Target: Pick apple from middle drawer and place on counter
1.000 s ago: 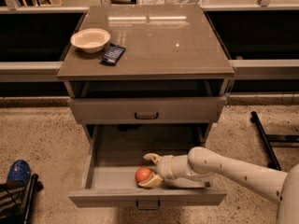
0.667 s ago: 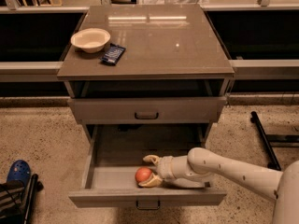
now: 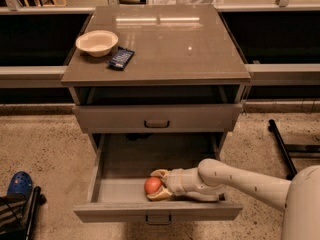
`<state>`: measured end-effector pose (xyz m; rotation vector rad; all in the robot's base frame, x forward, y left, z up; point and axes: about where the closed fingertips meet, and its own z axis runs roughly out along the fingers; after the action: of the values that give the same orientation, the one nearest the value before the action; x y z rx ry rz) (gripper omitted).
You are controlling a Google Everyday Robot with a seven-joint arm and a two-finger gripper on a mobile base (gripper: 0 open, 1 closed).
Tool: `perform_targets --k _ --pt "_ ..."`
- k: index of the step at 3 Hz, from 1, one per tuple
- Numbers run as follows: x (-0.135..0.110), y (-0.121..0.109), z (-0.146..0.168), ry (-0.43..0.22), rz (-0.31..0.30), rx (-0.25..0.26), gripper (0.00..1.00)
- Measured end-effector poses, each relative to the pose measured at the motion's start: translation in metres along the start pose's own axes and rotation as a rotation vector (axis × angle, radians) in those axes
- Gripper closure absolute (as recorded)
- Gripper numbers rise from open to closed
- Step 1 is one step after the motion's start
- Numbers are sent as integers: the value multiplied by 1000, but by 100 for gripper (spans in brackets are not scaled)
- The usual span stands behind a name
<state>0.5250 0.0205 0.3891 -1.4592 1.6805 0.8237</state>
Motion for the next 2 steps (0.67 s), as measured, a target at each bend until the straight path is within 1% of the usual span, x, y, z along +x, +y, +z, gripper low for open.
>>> perform_targets --k 1,2 --pt "-7 -3 -2 -10 -6 -2 79" --pt "-44 -12 -24 -39 -56 22 99"
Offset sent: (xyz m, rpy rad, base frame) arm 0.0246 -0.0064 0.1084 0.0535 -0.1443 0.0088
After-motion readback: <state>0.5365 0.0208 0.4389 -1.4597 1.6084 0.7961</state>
